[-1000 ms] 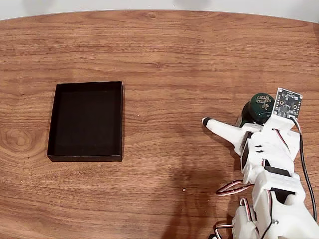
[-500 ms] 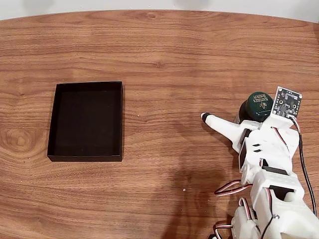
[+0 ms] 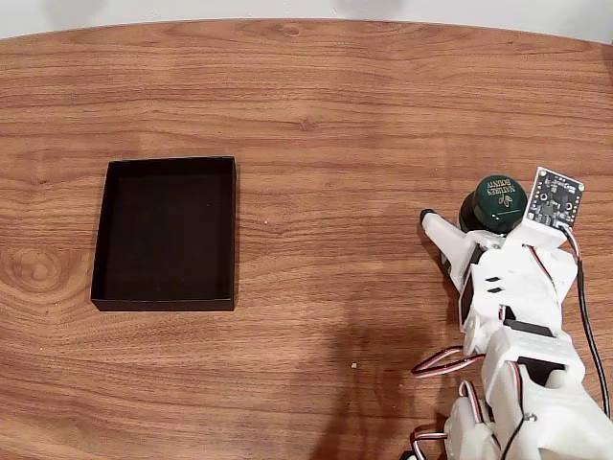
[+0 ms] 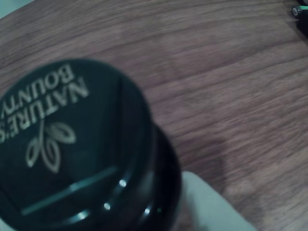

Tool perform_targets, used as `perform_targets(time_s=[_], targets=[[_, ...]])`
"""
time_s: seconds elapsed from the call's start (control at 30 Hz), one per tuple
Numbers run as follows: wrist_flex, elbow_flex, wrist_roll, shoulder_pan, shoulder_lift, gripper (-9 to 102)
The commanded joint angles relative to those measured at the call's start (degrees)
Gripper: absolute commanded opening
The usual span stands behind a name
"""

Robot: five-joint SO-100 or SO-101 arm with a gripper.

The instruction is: Pick up the pill bottle and place it in the black box.

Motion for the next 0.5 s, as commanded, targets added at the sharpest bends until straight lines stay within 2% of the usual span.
perform_targets(time_s=[0.0,0.47], targets=[[0.53,-2.11,-0.97,-0.53,2.72,31],[1.58,-2.11,-1.05,-0.44,3.52,21]])
